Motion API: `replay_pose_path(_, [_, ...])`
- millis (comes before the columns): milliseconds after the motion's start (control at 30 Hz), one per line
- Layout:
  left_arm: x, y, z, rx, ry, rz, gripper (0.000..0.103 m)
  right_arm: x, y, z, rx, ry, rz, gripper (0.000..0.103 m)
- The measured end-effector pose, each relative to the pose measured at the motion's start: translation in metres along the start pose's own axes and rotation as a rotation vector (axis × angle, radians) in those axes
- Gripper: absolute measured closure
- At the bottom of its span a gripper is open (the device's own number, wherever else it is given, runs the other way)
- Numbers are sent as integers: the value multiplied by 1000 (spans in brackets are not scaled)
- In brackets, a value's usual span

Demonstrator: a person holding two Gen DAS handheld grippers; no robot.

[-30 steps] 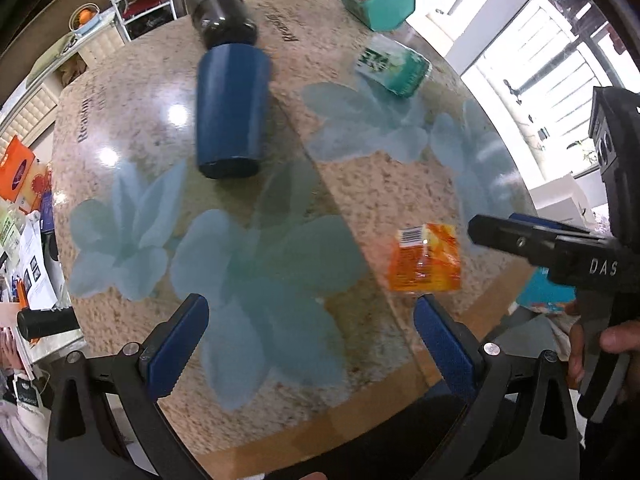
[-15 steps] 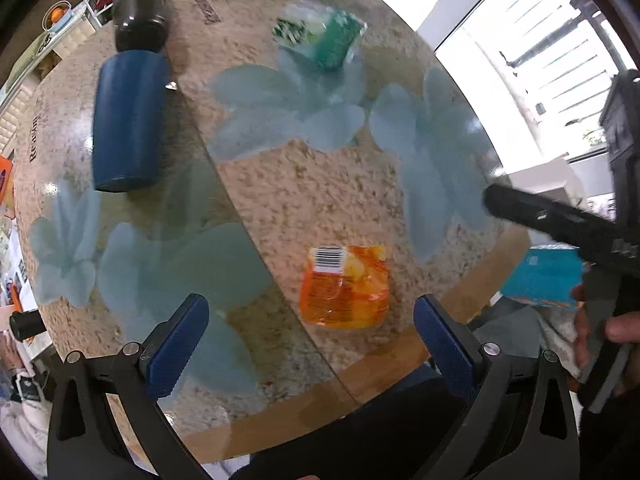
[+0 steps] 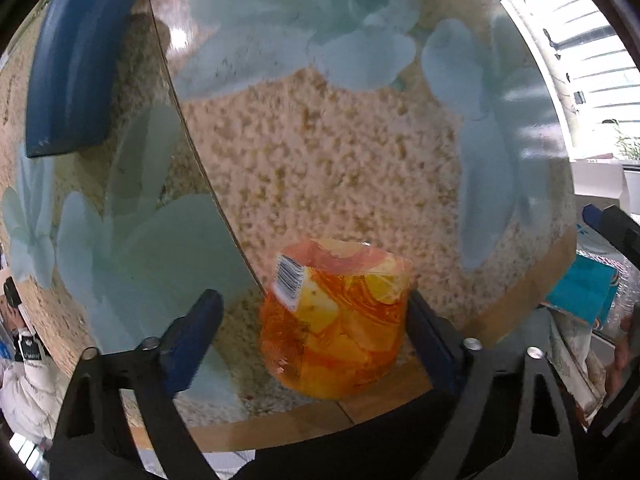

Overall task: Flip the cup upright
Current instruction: 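Lift the orange cup with the left tool and rotate it opening-up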

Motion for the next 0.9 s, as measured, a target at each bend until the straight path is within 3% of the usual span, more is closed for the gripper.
replay_pose_path(167, [3, 12, -3, -54, 1, 18, 31, 4, 1, 6, 4, 15, 17, 0])
replay_pose_path(500, [-3, 4, 10, -38, -20, -6, 32, -1, 10, 8, -16, -9, 39, 0])
replay_pose_path(800, [-29, -52, 9, 117, -44, -67, 32, -13, 13, 13, -24, -45, 35, 0])
replay_pose_path(900, [-36, -79, 10, 206, -54, -144, 32, -22, 16, 14, -31, -74, 31, 0])
Point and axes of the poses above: each gripper's, at about its wrist camera, not at the fingertips, and y roughly the way its jaws point, x to its right, z to its top, the point moved 7 cm from there along y, roughly the way its jaws point, and after that the axes turned 11 degrees about z, right-handed, at the moved point
